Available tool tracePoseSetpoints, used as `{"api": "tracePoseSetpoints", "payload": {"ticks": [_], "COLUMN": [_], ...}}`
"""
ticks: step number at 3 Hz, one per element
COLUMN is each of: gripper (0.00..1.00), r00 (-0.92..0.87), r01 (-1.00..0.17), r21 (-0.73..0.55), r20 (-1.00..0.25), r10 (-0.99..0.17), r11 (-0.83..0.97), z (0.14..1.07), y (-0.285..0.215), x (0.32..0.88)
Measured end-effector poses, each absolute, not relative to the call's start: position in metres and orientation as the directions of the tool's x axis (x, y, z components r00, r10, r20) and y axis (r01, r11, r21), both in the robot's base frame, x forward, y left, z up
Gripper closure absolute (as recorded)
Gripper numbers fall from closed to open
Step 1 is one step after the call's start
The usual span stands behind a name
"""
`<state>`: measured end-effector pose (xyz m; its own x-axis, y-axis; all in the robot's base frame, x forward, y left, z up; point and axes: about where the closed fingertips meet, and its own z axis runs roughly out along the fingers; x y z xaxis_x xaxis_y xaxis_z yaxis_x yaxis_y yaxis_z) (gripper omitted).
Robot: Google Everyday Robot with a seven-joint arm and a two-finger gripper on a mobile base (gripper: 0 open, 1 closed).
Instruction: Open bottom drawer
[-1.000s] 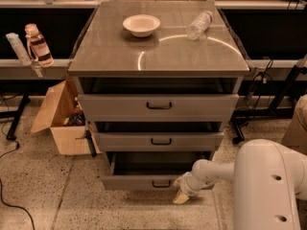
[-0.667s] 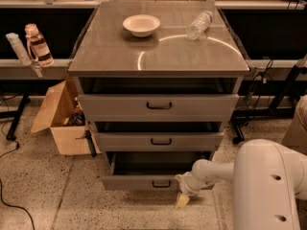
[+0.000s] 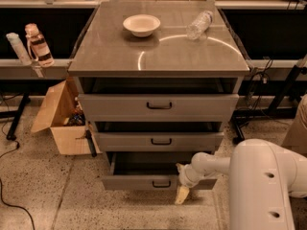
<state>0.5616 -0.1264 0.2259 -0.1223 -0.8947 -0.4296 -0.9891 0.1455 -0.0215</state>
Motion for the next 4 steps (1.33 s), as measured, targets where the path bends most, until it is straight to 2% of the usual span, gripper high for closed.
{"api": "tracePoseSetpoints", "payload": {"ticks": [1,2,4], "gripper": [0.0,0.17,0.63], "r00": [-0.122,-0.122,-0.122], "r01": [-0.989,-0.988,-0.988], "r21": [-0.026,-0.033,-0.033], "r20": [-0.426,-0.427,-0.427], "r10": [-0.897,-0.896,-0.896], "r11": [0.147,0.15,0.15], "z": [0.2263,0.2279,0.2278], "y": [-0.1224,-0.1225,-0.1225], "x": [0.5893,0.5957,0.5957]}}
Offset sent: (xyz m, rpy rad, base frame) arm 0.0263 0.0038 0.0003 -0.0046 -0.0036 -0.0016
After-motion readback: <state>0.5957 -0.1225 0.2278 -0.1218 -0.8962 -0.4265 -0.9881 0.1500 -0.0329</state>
